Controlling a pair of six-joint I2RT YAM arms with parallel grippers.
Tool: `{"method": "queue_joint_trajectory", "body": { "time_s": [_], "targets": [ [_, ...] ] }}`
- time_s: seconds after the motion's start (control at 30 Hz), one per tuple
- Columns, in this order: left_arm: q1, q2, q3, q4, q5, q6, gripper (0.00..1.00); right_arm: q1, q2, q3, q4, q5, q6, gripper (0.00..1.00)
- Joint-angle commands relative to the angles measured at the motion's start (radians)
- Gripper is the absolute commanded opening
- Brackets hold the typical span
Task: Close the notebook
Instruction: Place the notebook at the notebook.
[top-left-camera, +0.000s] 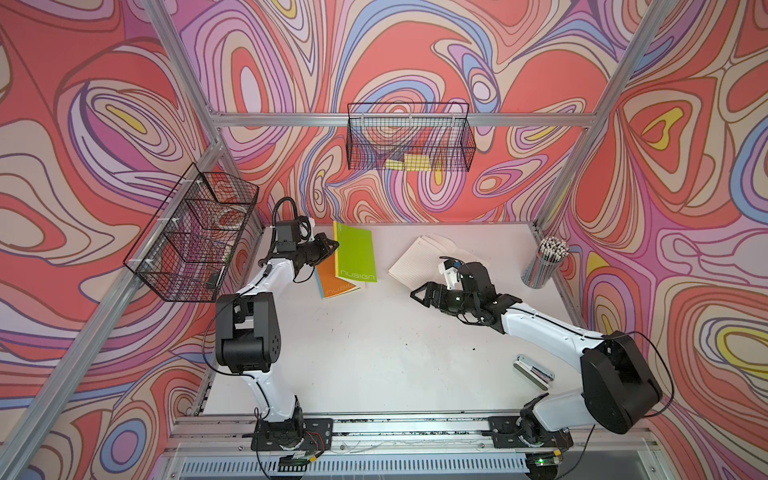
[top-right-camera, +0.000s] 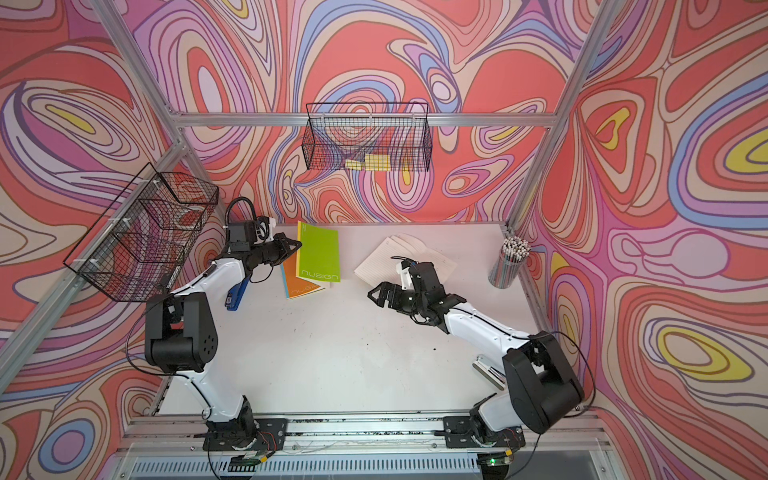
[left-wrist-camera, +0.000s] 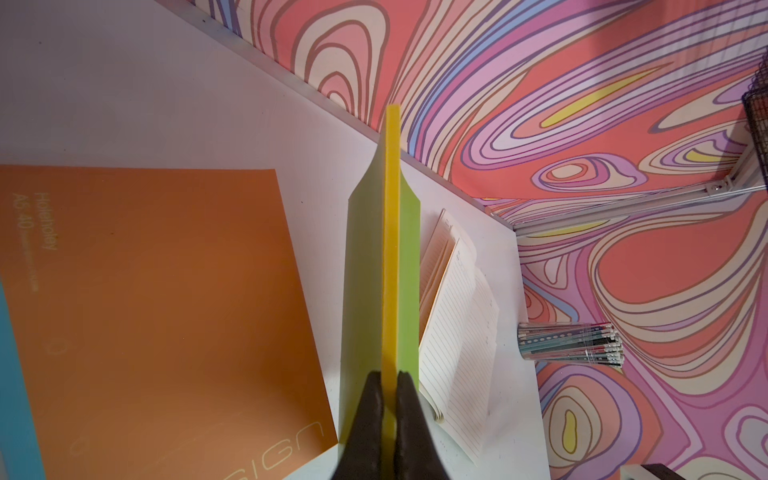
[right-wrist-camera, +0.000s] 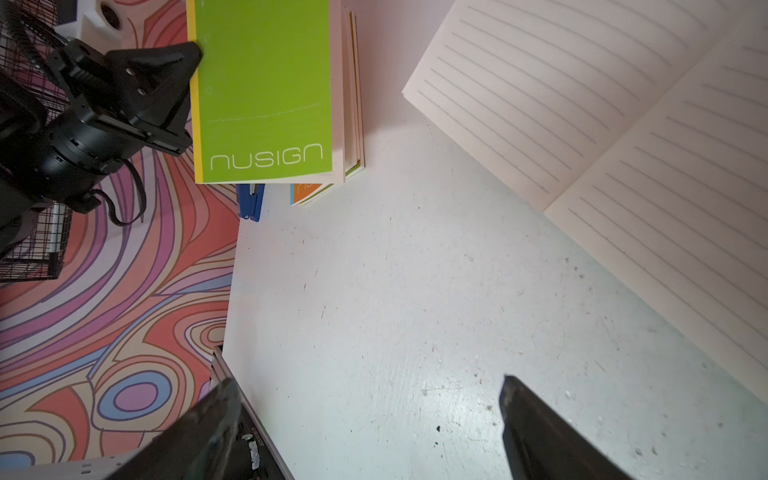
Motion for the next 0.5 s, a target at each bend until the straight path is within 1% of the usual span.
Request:
{"method": "queue_joint_trajectory", "body": {
  "time_s": [0.0, 0.17, 0.37, 0.47],
  "targets": [
    [0.021, 0.026, 0.012, 0.098, 0.022, -0.045, 0.00, -0.004, 0.039, 0.074, -0.026, -0.040, -0.046, 0.98],
    [0.038, 0.051, -0.019, 0.120, 0.000, -0.055, 0.00, -0.010, 0.098, 0.164, -0.042, -0.057, -0.064, 0.98],
    [0.061, 0.088, -0.026, 0.111, 0.007, -0.050, 0.00, -0.023, 0.146, 0.221, -0.043, -0.067, -0.060, 0.98],
    [0.067, 0.102, -0.029, 0.091, -0.010, -0.037, 0.00, -0.025, 0.171, 0.242, -0.054, -0.076, -0.062, 0.98]
  ]
}}
